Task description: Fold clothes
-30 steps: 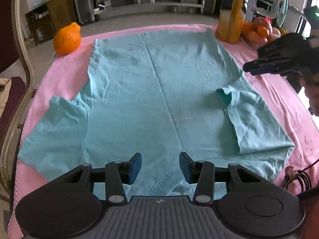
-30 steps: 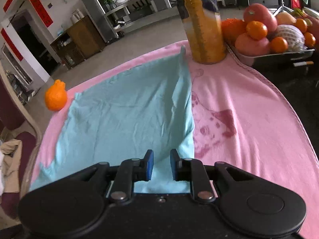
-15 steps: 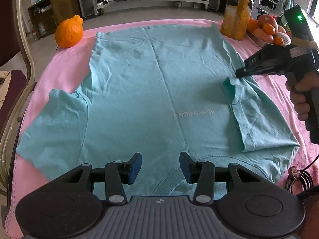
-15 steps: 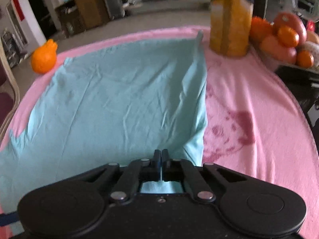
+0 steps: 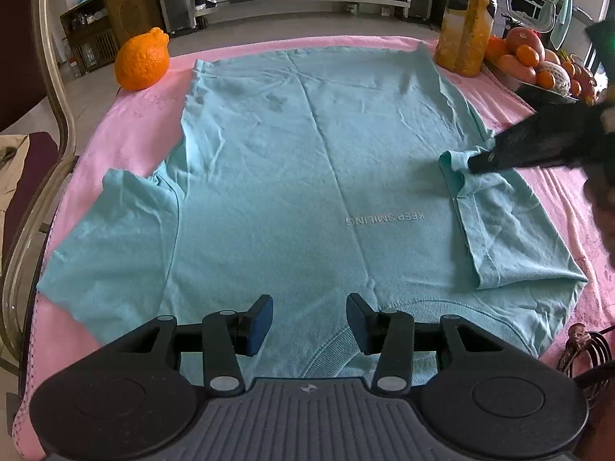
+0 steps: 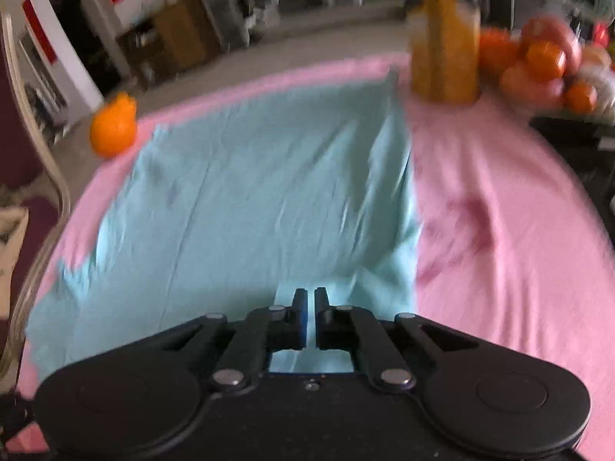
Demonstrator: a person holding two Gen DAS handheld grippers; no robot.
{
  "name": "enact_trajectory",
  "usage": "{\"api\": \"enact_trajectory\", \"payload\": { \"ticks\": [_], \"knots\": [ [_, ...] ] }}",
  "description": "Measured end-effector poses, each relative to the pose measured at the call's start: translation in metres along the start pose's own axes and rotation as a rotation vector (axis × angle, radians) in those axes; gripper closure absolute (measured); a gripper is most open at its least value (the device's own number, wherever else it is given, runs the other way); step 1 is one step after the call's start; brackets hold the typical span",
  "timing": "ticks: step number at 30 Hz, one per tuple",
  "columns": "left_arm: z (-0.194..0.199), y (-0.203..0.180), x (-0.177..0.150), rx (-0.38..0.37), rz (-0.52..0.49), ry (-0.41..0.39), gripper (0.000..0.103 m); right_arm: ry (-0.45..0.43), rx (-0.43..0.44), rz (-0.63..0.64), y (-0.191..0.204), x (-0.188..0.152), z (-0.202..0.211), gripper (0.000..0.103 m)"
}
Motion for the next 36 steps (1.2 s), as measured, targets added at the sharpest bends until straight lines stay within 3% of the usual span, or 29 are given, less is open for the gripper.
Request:
{"api": "enact_trajectory", "payload": {
  "ticks": [2, 5, 8, 12, 16, 19, 28, 31, 36],
  "knots": [
    [-0.001, 0.0, -0.001, 0.007, -0.001, 0.005, 0.058, -0.002, 0.026, 0.028, 0.006, -0.003, -0.007, 0.099],
    [-0.003, 0.001, -0.003, 0.019, -0.002, 0.011, 0.058, -0.009, 0.1, 0.048, 0.015, -0.006, -0.012, 0.077],
    [0.0, 0.003, -0.002, 0.024, 0.001, 0.004, 0.058, 0.005, 0.213, -0.06, 0.013, -0.003, 0.003, 0.08],
    [0.012, 0.001, -0.003, -0.013, -0.002, -0.009, 0.058, -0.028, 0.131, -0.162, -0.012, 0.002, 0.064, 0.08],
    [0.021, -0.006, -0.004, -0.067, -0.02, -0.018, 0.058, -0.046, 0.115, -0.296, -0.048, -0.029, 0.111, 0.08],
    [0.017, -0.009, -0.009, -0.051, -0.045, -0.006, 0.058, -0.008, 0.028, -0.27, -0.061, -0.05, 0.099, 0.084],
    [0.017, 0.002, -0.025, -0.005, -0.05, 0.023, 0.058, 0.144, -0.043, -0.027, -0.038, -0.086, 0.065, 0.09],
    [0.016, 0.006, -0.026, 0.004, -0.04, 0.027, 0.058, 0.09, -0.016, -0.067, -0.038, -0.086, 0.074, 0.09],
    [0.006, 0.009, -0.027, 0.028, -0.022, 0.032, 0.059, -0.005, 0.139, -0.106, -0.014, -0.066, 0.063, 0.09]
  ]
}}
Point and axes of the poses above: each gripper's, at about its wrist camera, not at the fingertips, and z roughly against the way its jaws point, y to its left, x to its top, the point moved 6 cm from there along -z, roughly the way its jaws point, and after that the axes turned 3 degrees about -y, right-handed, at the moved point
